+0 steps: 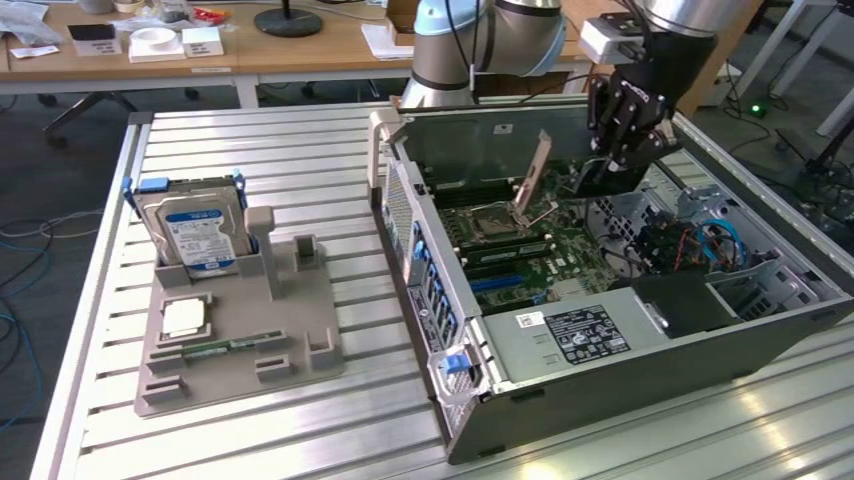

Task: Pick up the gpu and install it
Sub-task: 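Insert the gpu into the slot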

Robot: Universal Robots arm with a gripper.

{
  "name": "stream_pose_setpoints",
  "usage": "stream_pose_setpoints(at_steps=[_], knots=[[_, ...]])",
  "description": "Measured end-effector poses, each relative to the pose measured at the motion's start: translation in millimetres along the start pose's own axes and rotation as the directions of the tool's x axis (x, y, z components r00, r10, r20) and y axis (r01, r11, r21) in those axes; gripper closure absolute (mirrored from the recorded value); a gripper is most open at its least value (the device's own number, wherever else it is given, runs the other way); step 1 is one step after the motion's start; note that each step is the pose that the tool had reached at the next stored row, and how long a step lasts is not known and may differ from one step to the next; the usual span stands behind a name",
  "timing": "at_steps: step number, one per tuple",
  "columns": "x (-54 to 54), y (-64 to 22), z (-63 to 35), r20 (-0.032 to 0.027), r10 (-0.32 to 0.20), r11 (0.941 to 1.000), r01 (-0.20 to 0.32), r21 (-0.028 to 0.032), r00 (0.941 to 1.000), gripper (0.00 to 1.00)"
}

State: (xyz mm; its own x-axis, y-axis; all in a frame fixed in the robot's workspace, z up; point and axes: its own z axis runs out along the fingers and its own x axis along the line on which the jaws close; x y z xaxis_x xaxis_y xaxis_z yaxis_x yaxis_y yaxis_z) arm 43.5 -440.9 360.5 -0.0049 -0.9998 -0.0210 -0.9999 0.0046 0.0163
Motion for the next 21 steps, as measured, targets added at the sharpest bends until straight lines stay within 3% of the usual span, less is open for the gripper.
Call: stream_pose_setpoints(at_steps=[10,21], knots=[[0.4,13.0,15.1,0.0002,0.0,1.0,0.0,0.002,1.0,0.74],[0.8,22.4,33.6,0.0001,0.0,0.9999,0.0,0.0103,1.0,0.74]])
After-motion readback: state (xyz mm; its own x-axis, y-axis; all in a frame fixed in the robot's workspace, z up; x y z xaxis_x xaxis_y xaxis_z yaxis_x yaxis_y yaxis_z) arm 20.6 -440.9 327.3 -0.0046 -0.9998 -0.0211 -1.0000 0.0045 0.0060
